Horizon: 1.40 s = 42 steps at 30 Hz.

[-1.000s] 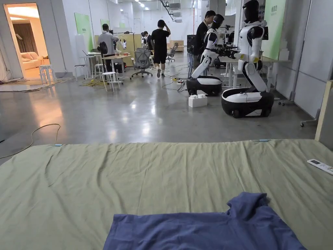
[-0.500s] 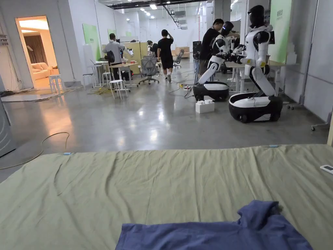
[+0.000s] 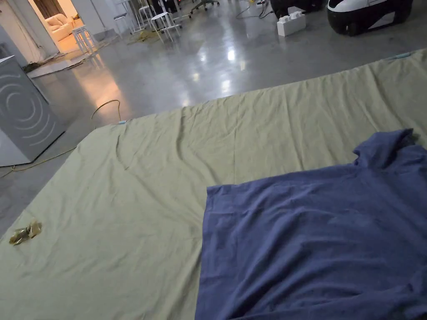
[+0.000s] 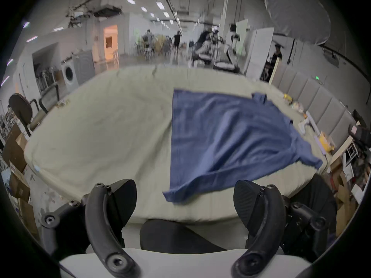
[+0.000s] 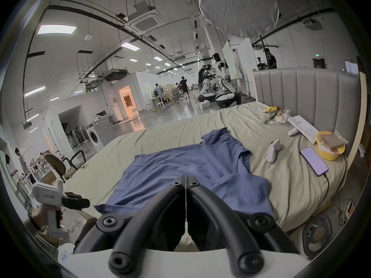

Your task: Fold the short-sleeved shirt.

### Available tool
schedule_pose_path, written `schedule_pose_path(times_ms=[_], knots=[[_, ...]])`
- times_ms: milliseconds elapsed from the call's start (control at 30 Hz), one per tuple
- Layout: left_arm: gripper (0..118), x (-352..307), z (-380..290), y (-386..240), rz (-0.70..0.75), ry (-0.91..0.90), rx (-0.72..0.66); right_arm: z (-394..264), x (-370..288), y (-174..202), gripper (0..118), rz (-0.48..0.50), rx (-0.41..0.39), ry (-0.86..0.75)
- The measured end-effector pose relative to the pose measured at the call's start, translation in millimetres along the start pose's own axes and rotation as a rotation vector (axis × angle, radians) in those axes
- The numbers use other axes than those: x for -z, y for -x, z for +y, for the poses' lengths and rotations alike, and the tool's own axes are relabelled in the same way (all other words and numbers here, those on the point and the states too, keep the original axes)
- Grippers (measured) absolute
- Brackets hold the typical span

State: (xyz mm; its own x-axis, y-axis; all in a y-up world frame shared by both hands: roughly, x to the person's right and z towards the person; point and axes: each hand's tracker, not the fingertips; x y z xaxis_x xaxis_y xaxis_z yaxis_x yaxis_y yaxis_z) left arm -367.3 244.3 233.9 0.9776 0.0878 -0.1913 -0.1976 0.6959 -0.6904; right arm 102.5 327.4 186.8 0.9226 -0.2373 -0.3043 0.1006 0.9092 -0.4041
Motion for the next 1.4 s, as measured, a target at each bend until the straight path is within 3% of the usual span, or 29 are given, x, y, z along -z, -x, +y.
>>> schedule_pose_path(times_ms=[100, 267, 433, 467, 567, 667, 700, 733, 767, 800, 867, 1133, 1200, 1267, 1400], knots=[[89, 36, -7, 10, -0.037, 0.114, -0.031, -1, 1, -4, 1, -0.016, 0.008, 0.017], [82, 71, -8, 16, -0.025, 0.194, -0.043, 2, -1, -3, 1, -0.041, 0.009, 0.026], [32, 79, -2, 13, -0.025, 0.238, 0.002, 0, -4, -6, 1, -0.068, 0.019, 0.031], [16, 79, -2, 13, -0.034, 0.238, 0.011, -1, -5, -8, 1, -0.071, 0.026, 0.034], [12, 84, -3, 7, -0.045, 0.256, 0.009, -3, -4, -14, 1, -0.093, 0.035, 0.047], [12, 92, -2, 6, -0.043, 0.285, 0.018, -9, 6, -34, 4, -0.184, -0.014, 0.100], [12, 93, -1, 7, -0.046, 0.293, 0.017, -10, 12, -43, 14, -0.208, -0.020, 0.120], [12, 94, -1, 7, -0.049, 0.301, 0.018, -15, 20, -59, 38, -0.224, -0.010, 0.160], [12, 94, 0, 7, -0.051, 0.305, 0.018, -19, 30, -73, 70, -0.245, 0.000, 0.198], [12, 95, 0, 8, -0.043, 0.305, 0.024, -24, 40, -86, 73, -0.267, 0.017, 0.228], [12, 94, 0, 8, -0.047, 0.305, 0.013, -37, 66, -111, 61, -0.337, 0.010, 0.329], [12, 91, 0, 1, -0.033, 0.297, 0.009, -61, 136, -150, 61, -0.325, 0.018, 0.492], [12, 89, 1, -1, -0.034, 0.296, 0.007, -63, 145, -156, 45, -0.309, 0.010, 0.521], [12, 87, 1, -3, -0.035, 0.293, 0.004, -64, 146, -158, 13, -0.262, 0.038, 0.533], [12, 79, 0, -8, -0.030, 0.270, 0.009, -66, 130, -146, 7, -0.267, 0.025, 0.491]])
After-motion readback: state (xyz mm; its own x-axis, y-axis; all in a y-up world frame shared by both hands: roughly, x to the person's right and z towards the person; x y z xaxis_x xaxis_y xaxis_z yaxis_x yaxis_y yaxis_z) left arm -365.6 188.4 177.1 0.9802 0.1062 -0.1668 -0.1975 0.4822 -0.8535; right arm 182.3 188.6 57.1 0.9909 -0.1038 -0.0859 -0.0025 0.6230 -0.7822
